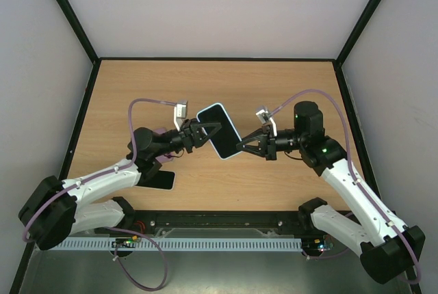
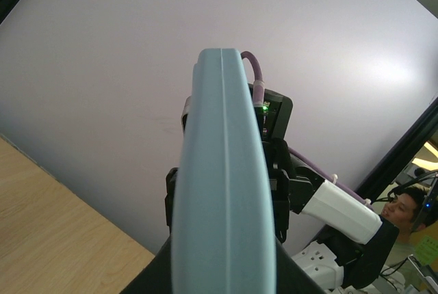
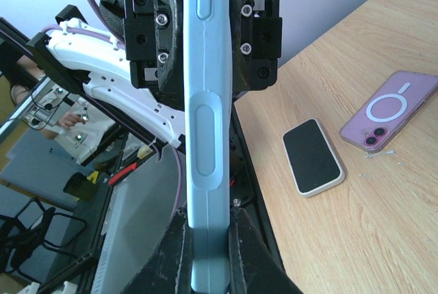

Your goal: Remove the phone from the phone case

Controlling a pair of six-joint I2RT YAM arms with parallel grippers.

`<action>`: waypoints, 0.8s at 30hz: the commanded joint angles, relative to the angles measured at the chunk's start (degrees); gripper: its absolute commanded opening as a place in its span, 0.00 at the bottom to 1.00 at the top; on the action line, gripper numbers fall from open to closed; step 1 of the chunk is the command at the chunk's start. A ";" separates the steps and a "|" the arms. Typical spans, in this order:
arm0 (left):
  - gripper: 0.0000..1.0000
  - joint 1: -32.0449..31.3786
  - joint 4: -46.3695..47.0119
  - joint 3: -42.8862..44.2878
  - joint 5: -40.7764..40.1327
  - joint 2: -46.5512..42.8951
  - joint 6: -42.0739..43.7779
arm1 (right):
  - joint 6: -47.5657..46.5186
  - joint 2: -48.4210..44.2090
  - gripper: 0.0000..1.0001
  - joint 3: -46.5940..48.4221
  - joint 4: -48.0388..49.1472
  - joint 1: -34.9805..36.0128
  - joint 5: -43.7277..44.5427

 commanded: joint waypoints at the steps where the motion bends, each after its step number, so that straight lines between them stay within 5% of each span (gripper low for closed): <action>1: 0.04 1.26 3.87 0.18 1.23 -1.17 0.06 | -4.07 -1.12 0.07 0.74 -0.09 0.24 0.32; 4: 0.03 2.66 2.41 0.78 3.28 -1.66 -0.01 | -14.60 -0.17 0.23 4.46 -9.03 0.23 1.04; 7: 0.03 4.26 -3.75 2.90 6.55 -2.81 2.04 | -28.01 0.70 0.56 8.80 -19.79 0.24 5.52; 9: 0.03 4.75 -11.35 5.68 9.06 -3.63 6.30 | -38.00 0.96 0.65 11.27 -26.82 0.24 8.81; 14: 0.02 4.77 -26.68 11.78 14.97 -3.71 15.38 | -53.36 3.03 0.64 13.64 -37.03 0.30 15.79; 24: 0.02 4.33 -26.80 13.64 20.94 -2.10 16.67 | -59.68 7.10 0.45 15.77 -42.48 0.49 11.03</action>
